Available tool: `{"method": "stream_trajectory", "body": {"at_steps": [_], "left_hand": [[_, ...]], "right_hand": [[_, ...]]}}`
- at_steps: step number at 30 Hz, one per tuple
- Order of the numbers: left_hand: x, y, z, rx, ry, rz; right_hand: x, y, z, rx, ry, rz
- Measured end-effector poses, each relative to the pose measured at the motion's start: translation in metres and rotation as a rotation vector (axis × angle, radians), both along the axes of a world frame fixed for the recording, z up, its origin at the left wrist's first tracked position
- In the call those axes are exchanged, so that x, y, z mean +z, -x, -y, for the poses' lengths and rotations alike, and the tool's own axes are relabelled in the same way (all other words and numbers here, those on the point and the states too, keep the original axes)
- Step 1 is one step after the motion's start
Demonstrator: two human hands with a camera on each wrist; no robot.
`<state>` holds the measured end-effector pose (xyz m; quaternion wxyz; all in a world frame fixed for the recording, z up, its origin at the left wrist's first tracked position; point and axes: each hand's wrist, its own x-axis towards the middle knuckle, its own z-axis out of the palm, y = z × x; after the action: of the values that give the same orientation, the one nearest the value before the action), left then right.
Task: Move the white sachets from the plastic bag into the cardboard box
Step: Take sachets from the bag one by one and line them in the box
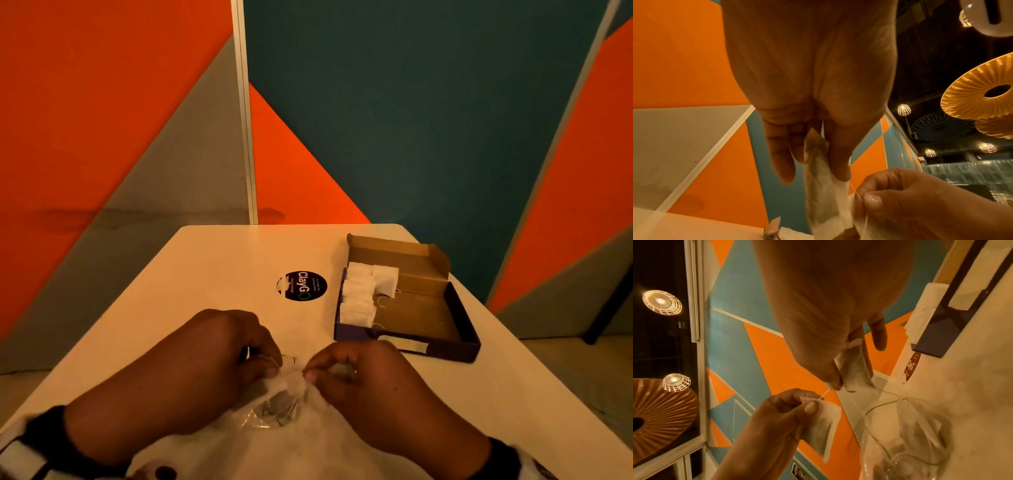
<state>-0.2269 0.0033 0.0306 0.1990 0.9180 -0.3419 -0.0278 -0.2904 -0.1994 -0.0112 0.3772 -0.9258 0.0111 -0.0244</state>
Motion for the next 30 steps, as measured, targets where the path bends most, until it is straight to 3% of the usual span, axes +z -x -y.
{"method": "stream_trajectory", "body": {"at_steps": [2, 6, 10, 15, 21, 25, 30], "left_hand": [[-0.003, -0.001, -0.004, 0.012, -0.011, -0.021], [-0.011, -0.006, -0.008, 0.002, -0.051, -0.116], [-0.009, -0.010, -0.016, -0.044, 0.011, -0.277], [-0.017, -0.019, -0.022, -0.120, 0.274, -0.472], [-0.037, -0.004, 0.006, -0.108, 0.872, -0.634], [-0.052, 0.001, 0.025, -0.136, 1.072, -0.713], [-0.058, 0.007, 0.038, -0.039, 1.266, -0.715]], "right_hand": [[0.001, 0.003, 0.003, 0.001, 0.092, 0.014], [0.009, 0.010, 0.001, 0.167, 0.448, 0.057], [0.014, 0.010, 0.004, 0.213, 0.523, 0.084], [0.015, 0.007, 0.016, 0.073, 0.264, 0.029], [0.004, 0.005, 0.014, -0.004, -0.071, 0.045], [-0.003, 0.007, 0.014, -0.010, -0.157, 0.038], [-0.011, 0.009, 0.016, -0.091, -0.336, 0.055]]}}
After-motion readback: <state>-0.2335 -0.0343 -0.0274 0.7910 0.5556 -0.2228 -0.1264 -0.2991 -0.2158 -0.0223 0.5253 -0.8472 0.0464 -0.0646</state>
